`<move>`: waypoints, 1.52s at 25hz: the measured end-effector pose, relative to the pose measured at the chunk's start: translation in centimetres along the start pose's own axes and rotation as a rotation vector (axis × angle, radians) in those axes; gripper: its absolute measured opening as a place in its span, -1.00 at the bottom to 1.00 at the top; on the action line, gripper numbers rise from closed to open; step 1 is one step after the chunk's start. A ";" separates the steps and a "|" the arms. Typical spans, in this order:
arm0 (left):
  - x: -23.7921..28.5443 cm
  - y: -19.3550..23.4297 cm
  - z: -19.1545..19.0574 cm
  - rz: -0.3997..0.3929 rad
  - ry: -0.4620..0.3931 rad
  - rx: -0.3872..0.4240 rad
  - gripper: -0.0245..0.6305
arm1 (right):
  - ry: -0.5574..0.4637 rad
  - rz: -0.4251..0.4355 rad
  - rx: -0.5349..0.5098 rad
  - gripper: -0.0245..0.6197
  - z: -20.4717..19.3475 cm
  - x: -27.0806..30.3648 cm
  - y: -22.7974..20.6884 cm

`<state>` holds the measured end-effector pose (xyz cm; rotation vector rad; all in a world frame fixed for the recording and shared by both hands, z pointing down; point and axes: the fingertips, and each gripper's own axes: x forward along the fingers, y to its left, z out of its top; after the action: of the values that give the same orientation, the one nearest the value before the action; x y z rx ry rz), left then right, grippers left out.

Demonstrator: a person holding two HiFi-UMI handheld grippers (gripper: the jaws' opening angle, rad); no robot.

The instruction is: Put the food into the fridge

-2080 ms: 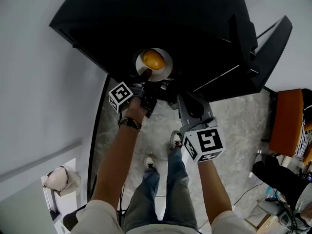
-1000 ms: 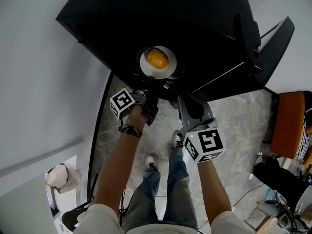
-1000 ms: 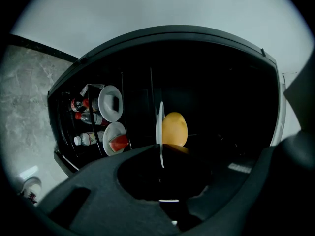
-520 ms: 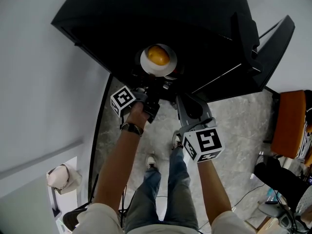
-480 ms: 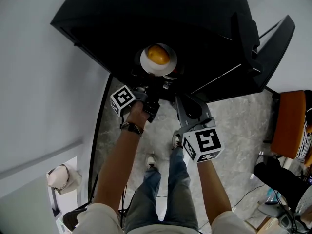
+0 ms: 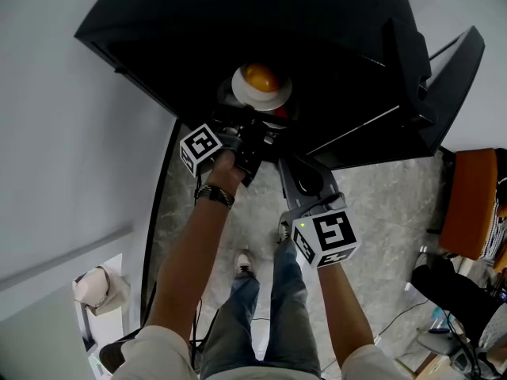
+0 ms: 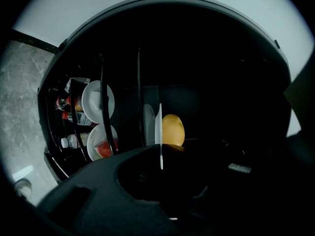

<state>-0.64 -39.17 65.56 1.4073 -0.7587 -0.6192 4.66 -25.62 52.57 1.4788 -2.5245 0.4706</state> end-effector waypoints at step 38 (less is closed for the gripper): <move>-1.2 0.4 0.2 0.103 0.018 0.112 -0.65 | 0.017 -0.001 0.000 -0.91 -0.9 -0.4 0.5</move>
<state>-1.53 -38.35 65.82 1.4642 -0.8568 -0.4906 4.39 -24.76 53.17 1.4706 -2.5105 0.4812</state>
